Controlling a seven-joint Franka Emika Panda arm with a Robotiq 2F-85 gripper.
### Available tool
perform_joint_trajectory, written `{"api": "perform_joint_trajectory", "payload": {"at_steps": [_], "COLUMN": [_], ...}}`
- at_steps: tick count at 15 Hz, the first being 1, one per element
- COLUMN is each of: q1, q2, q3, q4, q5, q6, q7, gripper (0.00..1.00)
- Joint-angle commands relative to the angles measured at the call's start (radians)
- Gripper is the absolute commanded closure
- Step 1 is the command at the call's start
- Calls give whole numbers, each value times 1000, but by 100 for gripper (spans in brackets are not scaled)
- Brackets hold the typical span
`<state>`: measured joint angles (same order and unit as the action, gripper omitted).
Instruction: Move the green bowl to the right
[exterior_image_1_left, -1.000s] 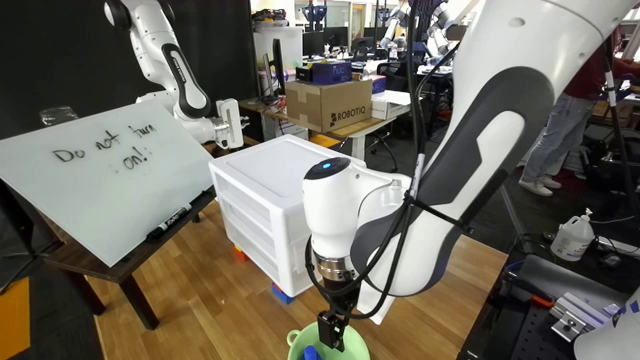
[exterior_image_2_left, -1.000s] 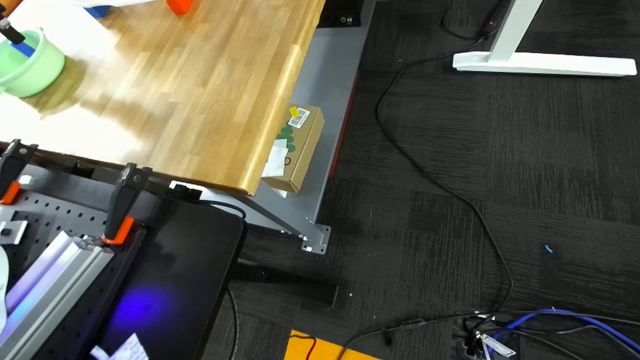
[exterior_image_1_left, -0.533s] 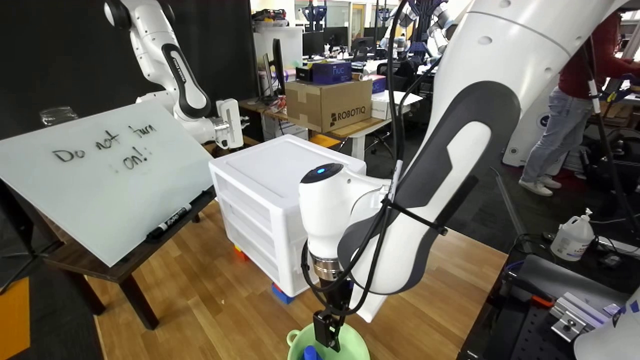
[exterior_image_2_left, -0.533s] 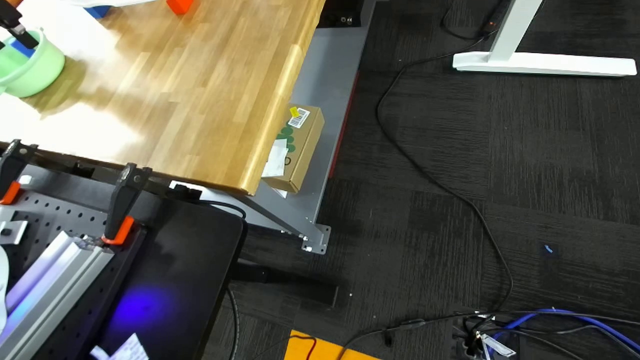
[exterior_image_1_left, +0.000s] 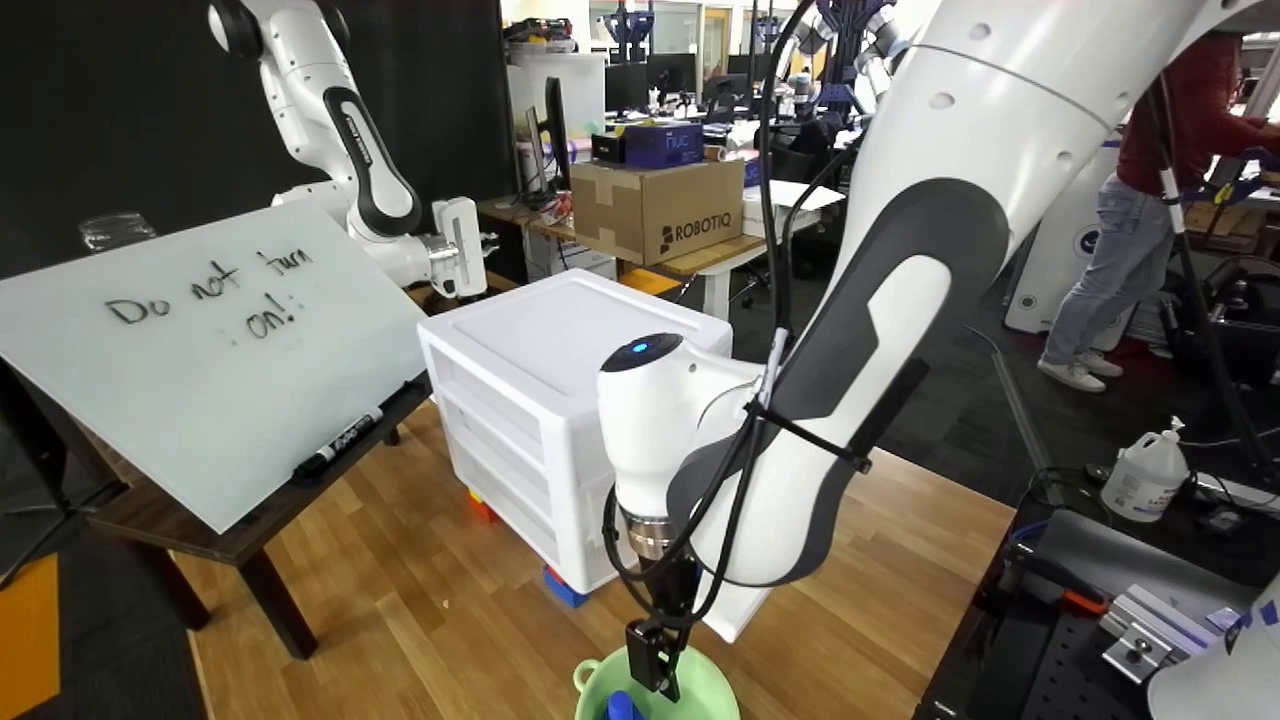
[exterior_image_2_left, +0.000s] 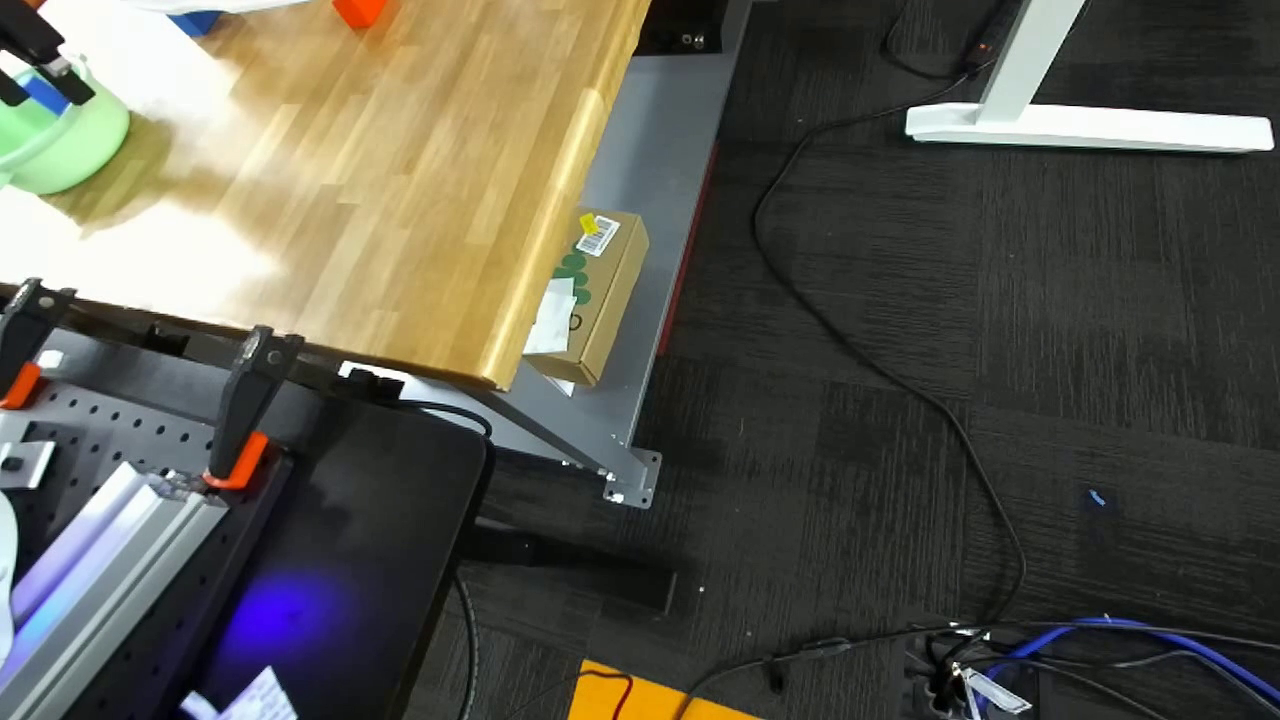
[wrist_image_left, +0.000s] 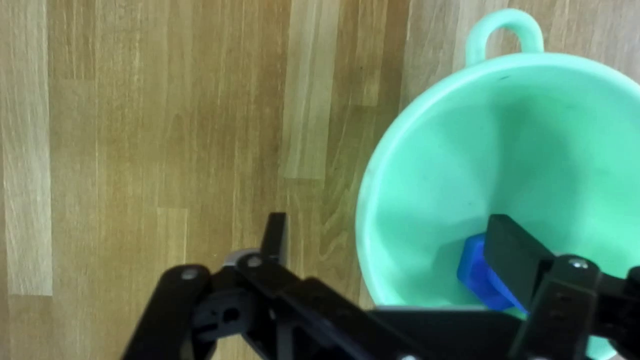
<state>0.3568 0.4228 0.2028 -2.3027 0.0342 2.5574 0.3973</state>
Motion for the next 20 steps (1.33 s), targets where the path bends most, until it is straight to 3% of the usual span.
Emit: {"api": "perform_joint_trajectory", "payload": {"at_steps": [1,8,13,20], "q1": [-16,-19,23,171], "q2": [34,52,23,-60], "q3": [1,2,-14,-34], "q4": [25,40,8,-109], "q5": [31,45,10,-70], "q6": [-18,-18,3,116], "q7": [-34,-38,16,217], "gripper": [0,0,0,0]}}
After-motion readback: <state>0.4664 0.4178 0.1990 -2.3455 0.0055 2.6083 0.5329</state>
